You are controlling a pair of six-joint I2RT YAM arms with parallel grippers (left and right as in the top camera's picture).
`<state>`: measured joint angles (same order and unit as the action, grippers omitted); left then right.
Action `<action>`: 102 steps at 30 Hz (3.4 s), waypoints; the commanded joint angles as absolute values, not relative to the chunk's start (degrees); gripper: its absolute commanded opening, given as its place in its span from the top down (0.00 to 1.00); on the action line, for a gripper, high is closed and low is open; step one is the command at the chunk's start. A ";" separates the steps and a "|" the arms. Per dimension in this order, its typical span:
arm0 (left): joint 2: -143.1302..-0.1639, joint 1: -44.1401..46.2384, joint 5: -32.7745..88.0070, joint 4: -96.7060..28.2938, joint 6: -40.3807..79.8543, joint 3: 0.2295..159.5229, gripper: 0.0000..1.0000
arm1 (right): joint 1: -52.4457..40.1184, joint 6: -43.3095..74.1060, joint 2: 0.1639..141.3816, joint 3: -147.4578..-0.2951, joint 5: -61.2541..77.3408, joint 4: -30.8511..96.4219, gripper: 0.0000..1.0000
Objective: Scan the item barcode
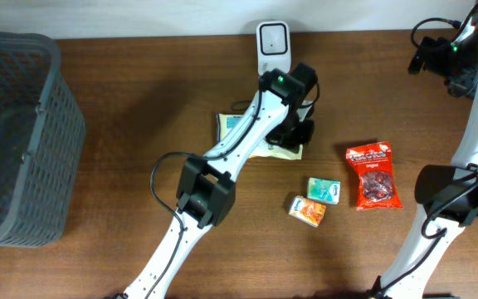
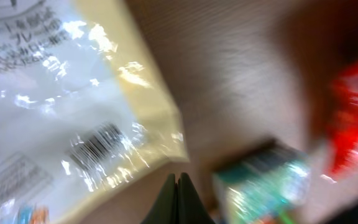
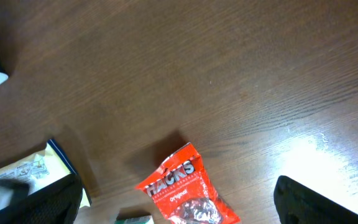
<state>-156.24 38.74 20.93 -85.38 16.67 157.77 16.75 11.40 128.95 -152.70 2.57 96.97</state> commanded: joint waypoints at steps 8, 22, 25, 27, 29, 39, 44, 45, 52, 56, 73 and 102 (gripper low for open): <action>-159.87 34.85 -6.26 -94.63 22.35 169.71 1.00 | 16.91 11.16 127.87 -153.64 2.31 97.27 0.01; -148.70 28.97 -4.34 -96.73 21.50 171.72 0.99 | 16.91 11.18 127.87 -153.64 2.33 97.27 0.02; -142.58 25.74 -4.34 -96.73 18.79 171.70 0.77 | 16.91 11.18 127.87 -153.64 2.31 97.27 0.02; -140.86 23.68 -4.34 -96.73 16.53 171.70 0.62 | 16.91 11.18 127.87 -153.64 2.31 97.27 0.01; -139.74 21.50 -4.25 -96.73 16.56 171.70 0.45 | 16.88 11.16 127.87 -153.64 2.31 97.27 0.01; -138.87 14.17 8.14 -96.73 7.81 161.27 0.01 | 14.24 7.27 128.27 -151.33 25.89 94.72 0.02; -138.87 14.06 4.14 -95.09 8.05 153.58 0.01 | 0.62 0.84 128.90 -130.87 23.99 86.48 0.01; -138.87 14.06 4.25 -94.70 8.05 152.29 0.01 | -1.23 0.84 128.90 -126.65 23.97 82.83 0.01; -138.87 14.06 4.29 -91.50 8.03 144.94 0.01 | -6.42 0.82 128.95 -105.78 25.52 58.15 0.01; -138.91 14.09 4.29 -90.50 8.03 143.28 0.01 | -6.42 0.58 129.05 -100.40 30.52 50.76 0.01; -139.00 14.09 4.27 -89.80 8.03 143.28 0.01 | -6.96 0.78 128.03 -97.80 32.62 46.76 0.96; -139.02 14.09 4.27 -88.51 8.03 143.26 0.01 | -7.01 -4.29 126.72 -122.89 41.21 65.67 0.96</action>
<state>-139.50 14.33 4.49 -88.64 8.95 143.65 -6.74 -3.68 128.20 -119.66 40.18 65.78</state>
